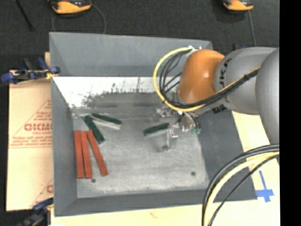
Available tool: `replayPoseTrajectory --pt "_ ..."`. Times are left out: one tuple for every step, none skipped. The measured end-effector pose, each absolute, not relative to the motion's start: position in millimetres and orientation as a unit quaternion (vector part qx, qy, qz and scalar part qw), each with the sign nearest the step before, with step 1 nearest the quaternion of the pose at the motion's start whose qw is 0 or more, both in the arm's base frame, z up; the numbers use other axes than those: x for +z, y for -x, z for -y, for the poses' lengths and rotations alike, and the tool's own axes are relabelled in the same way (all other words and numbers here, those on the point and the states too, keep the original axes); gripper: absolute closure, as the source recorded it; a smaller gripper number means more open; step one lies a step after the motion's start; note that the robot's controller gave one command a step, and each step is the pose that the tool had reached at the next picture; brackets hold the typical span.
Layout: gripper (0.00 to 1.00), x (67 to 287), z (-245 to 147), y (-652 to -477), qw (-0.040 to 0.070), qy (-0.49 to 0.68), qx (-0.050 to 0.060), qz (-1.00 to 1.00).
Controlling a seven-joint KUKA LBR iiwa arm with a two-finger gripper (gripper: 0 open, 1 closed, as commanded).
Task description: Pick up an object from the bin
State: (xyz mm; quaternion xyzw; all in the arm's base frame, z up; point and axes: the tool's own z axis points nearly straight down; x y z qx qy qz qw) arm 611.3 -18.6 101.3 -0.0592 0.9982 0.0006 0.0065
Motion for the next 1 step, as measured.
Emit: replayPoseTrajectory --pt "0.00 69.3 21.4 -619.6 0.002 0.049 0.000 -0.999"
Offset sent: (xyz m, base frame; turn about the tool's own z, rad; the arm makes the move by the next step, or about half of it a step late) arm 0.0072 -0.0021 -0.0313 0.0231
